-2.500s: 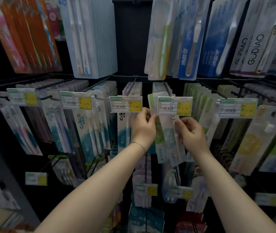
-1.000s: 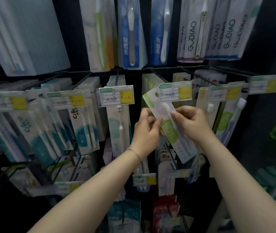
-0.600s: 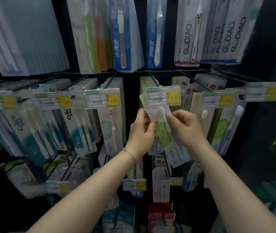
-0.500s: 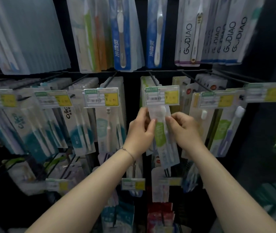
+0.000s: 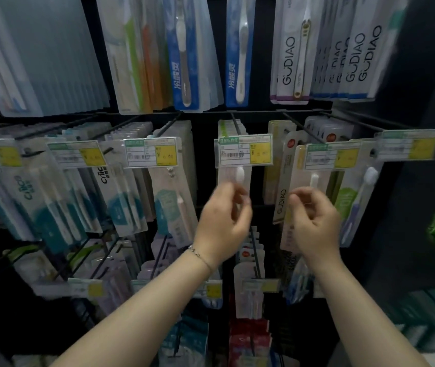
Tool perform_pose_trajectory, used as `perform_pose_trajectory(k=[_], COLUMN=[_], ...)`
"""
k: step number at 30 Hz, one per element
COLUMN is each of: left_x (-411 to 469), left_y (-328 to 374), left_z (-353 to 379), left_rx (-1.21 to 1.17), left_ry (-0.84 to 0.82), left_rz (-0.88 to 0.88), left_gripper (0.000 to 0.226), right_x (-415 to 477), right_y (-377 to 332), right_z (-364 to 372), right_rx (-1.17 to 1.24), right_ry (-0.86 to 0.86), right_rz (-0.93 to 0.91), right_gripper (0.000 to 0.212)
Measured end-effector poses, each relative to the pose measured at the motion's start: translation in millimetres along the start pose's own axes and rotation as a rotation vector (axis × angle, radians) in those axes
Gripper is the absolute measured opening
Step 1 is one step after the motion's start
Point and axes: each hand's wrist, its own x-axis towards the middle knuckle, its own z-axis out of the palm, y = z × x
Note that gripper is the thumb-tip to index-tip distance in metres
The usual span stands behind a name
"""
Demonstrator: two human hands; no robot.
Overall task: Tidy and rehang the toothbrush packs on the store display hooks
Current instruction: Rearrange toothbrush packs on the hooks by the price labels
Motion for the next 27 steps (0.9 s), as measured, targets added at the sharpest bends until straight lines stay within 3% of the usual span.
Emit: perform_pose_trajectory(k=[3, 6, 10, 15, 20, 27], left_x=[6.0, 19.0, 43.9, 79.0, 95.0, 86.1], left_y=[15.8, 24.2, 26.7, 11.9, -4.7, -0.3], left_z=[18.6, 45.5, 79.7, 110.3, 128.8, 124.8], left_rx=[-0.025, -0.025, -0.164, -0.432, -0.369, -0.354], left_ry=[-0.176, -0.269, -0.225, -0.085, -0.02, 0.048], left_rz=[-0.063, -0.241, -0.53, -0.773, -0.71, -0.577], left_gripper=[0.008, 0.025, 0.043, 0.046, 0.008, 0.014], right_x=[-0.2, -0.8, -2.9, -5.3, -3.2, 2.4], right_y=[8.8, 19.6, 30.9, 36.2, 37.7, 38.6], right_z=[-17.1, -29.6, -41.3, -54.5, -70.2, -72.8], right_rx=[0.004, -0.068, -0.182, -0.208, -0.198, -0.175], right_ry=[0.141, 0.147, 0.082, 0.018, -0.027, -0.024], right_rz=[0.056, 0.094, 0.114, 0.121, 0.121, 0.11], right_gripper=[0.011, 0.016, 0.026, 0.023, 0.025, 0.027])
